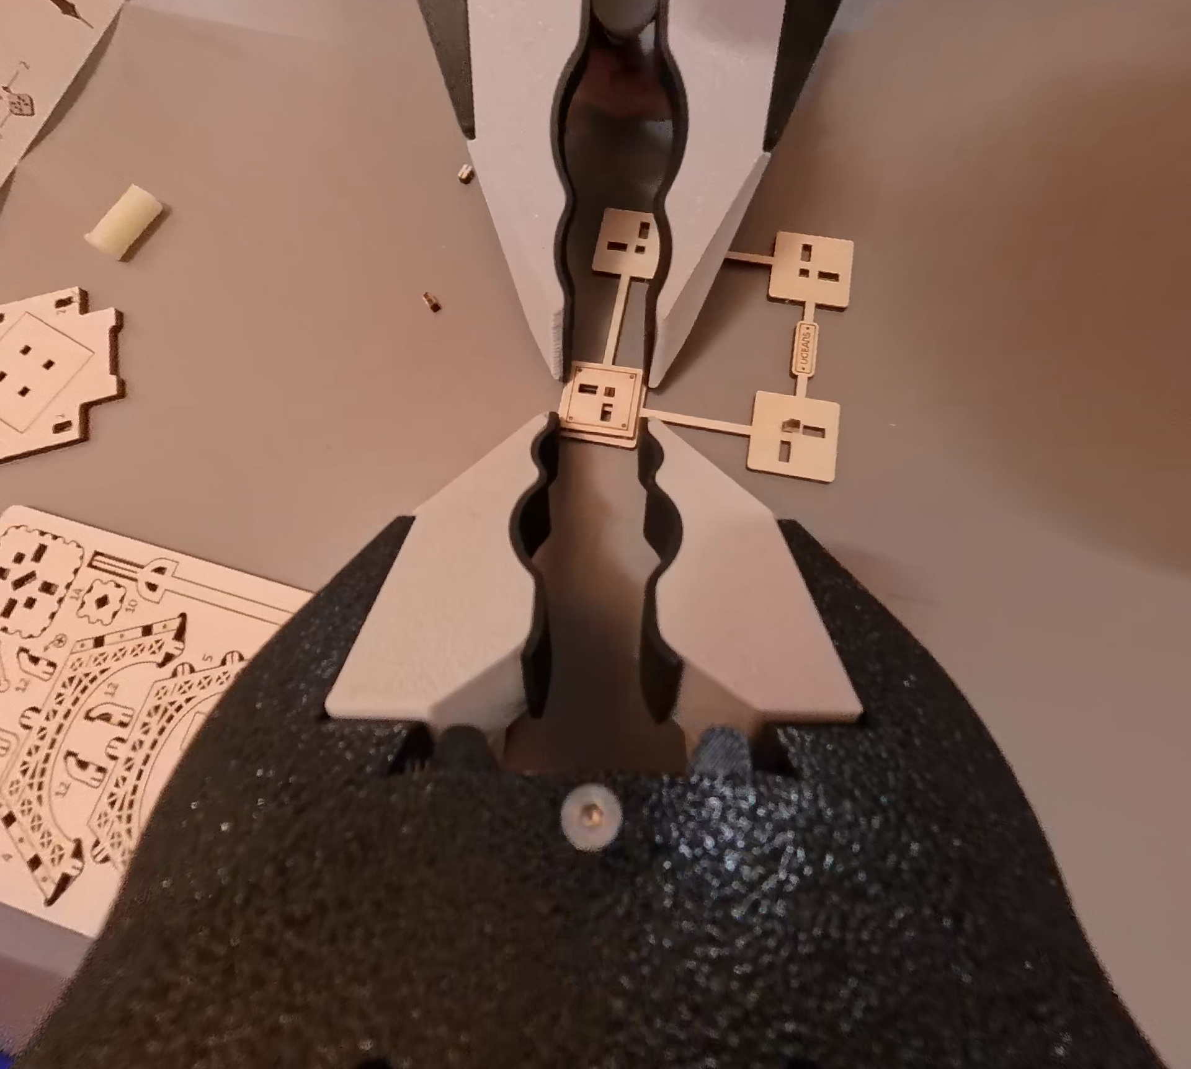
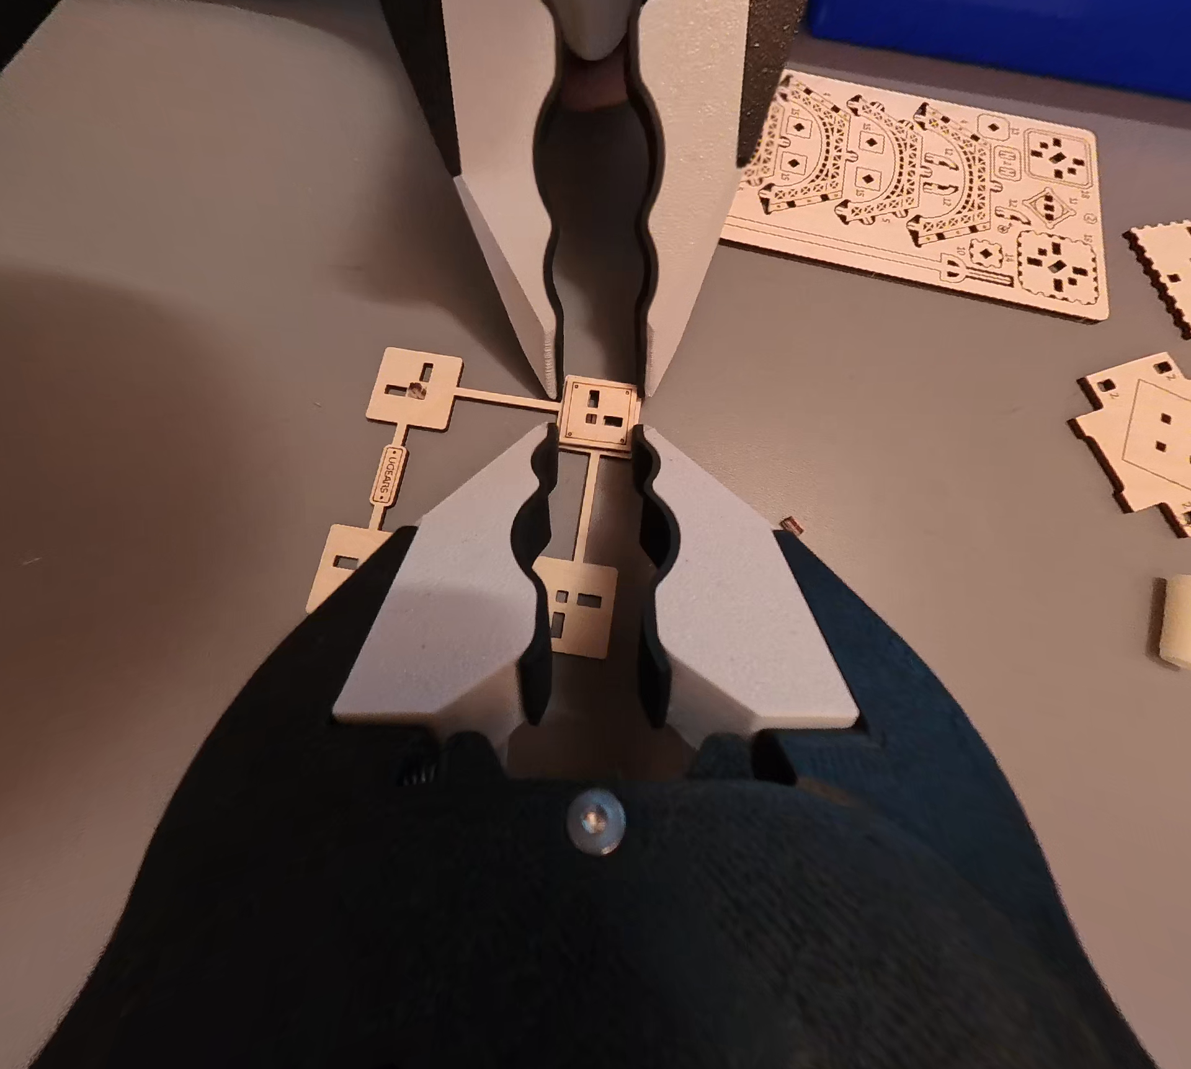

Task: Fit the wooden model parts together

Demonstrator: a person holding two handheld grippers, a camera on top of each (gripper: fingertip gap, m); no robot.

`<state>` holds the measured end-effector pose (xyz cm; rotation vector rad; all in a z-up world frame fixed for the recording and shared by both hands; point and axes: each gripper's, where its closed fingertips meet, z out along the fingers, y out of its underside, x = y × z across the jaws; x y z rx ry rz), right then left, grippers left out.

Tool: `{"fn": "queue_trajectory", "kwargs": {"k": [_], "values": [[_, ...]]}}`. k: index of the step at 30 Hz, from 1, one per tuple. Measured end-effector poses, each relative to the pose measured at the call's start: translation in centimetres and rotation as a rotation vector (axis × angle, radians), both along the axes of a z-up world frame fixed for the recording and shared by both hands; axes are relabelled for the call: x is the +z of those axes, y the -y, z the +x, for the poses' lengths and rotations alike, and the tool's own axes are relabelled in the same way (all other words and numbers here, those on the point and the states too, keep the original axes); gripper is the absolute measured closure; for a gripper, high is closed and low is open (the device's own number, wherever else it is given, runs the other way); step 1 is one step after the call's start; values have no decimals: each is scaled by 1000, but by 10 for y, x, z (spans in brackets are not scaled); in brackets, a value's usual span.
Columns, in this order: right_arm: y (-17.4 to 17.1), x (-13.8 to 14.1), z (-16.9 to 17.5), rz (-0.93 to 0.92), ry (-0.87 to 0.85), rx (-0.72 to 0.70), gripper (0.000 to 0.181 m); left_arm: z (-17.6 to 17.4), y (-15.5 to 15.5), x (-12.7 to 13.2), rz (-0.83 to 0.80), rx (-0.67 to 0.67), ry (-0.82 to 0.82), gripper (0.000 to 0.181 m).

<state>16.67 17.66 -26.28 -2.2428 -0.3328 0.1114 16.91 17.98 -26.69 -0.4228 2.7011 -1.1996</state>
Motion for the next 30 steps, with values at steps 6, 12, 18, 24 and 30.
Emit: {"fn": "queue_trajectory", "kwargs": {"k": [6, 12, 18, 24, 30], "values": [[0, 0, 0, 7, 28, 0, 160, 0, 0, 0, -9, 0, -27, 160], [0, 0, 0, 18, 62, 0, 160, -1, 0, 2, -31, 5, -54, 161], [0, 0, 0, 23, 69, -1, 160, 0, -2, 14, -116, 15, -58, 162], [0, 1, 0, 26, 76, -1, 161, -3, -1, 5, -56, -13, -75, 166], [1, 0, -1, 23, 69, 7, 161, -1, -1, 5, -60, -6, -91, 174]]}}
